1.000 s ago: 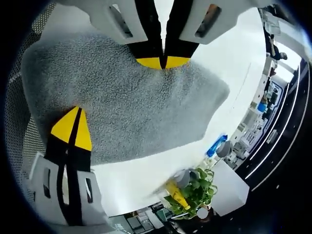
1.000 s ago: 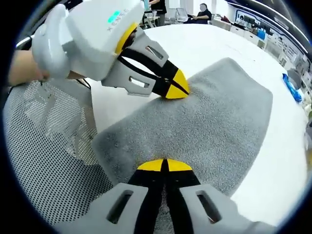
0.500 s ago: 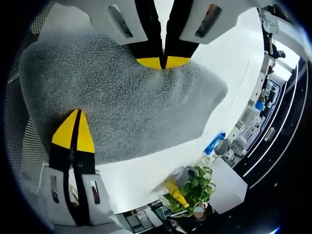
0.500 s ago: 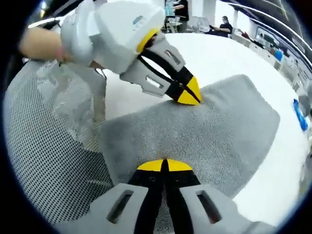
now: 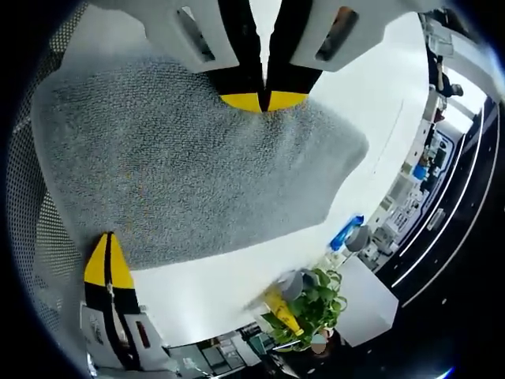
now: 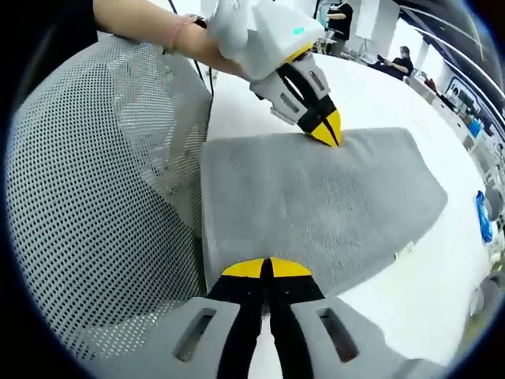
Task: Fold the towel on the table until its edges align and the towel forms a compact rectangular stack.
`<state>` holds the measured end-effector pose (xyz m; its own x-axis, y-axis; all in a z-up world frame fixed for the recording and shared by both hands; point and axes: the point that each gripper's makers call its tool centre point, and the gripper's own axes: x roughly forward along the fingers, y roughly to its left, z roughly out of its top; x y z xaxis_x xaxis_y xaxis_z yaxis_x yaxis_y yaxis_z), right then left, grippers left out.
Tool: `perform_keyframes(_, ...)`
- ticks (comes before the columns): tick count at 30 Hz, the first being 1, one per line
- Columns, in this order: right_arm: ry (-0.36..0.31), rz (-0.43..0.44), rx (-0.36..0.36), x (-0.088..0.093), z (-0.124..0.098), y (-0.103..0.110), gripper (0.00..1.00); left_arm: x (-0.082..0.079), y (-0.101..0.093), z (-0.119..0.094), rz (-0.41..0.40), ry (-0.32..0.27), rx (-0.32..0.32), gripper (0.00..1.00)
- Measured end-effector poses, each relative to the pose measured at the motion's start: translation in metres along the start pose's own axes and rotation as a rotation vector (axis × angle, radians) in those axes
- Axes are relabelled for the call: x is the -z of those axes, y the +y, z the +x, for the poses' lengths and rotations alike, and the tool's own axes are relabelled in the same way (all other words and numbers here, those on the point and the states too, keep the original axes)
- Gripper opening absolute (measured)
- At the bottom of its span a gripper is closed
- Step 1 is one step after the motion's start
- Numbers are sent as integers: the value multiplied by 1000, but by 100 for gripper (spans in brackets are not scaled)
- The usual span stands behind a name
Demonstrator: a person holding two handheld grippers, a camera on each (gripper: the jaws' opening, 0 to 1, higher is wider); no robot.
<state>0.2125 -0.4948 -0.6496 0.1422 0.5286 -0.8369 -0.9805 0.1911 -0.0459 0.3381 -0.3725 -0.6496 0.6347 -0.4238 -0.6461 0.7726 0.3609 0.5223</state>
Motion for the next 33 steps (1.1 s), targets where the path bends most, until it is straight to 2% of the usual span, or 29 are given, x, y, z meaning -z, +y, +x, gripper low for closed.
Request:
perform_keyframes(4,0,24,34,16,-10,0,0,0,0,0,1,1,2,1)
perform_keyframes(6,-2,86,53,25,-15,0,0,0,0,0,-4,0,4,1)
perform_keyframes(8,-31,182,69,30,-20,-2,0,0,0,0,-5,-3,7,1)
perform_keyframes(9,-17,236,79,38,-22,-2,0,0,0,0,-5,-4,9,1)
perform_keyframes(12,-10,240,106,51,-25,-4,0,0,0,0,-4,-5,11,1)
perform_keyframes(14,-23,275,112,54,-26,-3,1,0,0,0,-1,-6,13,1)
perform_keyframes(15,-39,305,110,54,-25,-3,3,0,0,0,9,-5,16,1)
perform_keyframes(17,-78,457,60,50,-23,4,5,-1,1,-1,5,-5,22,1)
perform_keyframes(18,-108,551,48,48,-23,3,6,-1,1,-1,-96,-12,34,1)
perform_keyframes(19,-122,582,46,48,-23,2,7,-3,2,-1,-158,-23,48,1)
perform_keyframes(20,-154,645,46,47,-25,-1,7,-6,4,-2,-293,-45,71,2)
perform_keyframes(21,-181,674,46,46,-26,-3,7,-10,5,-4,-382,-71,91,4)
perform_keyframes(22,-209,690,42,44,-29,-5,8,-19,8,-6,-472,-131,117,7)
perform_keyframes(23,-233,683,61,45,-32,-9,9,-25,11,-8,-489,-169,117,10)
perform_keyframes(24,-229,655,73,47,-35,-9,10,-32,14,-10,-483,-202,120,11)
perform_keyframes(25,-218,594,91,48,-37,-11,10,-44,12,-14,-449,-253,147,12)
perform_keyframes(26,-202,562,96,50,-37,-10,10,-55,7,-17,-483,-298,187,12)
perform_keyframes(27,-188,547,97,50,-35,-8,10,-73,-6,-24,-564,-356,291,12)
perform_keyframes(28,-190,555,84,49,-33,-6,9,-85,-17,-29,-618,-386,375,12)
perform_keyframes(29,-195,598,29,45,-31,2,8,-99,-31,-36,-639,-420,470,12)
perform_keyframes(31,-233,659,-25,37,-29,6,8,-113,-52,-41,-564,-439,549,11)
perform_keyframes(33,-266,679,-37,33,-29,5,8,-114,-67,-41,-457,-418,562,10)
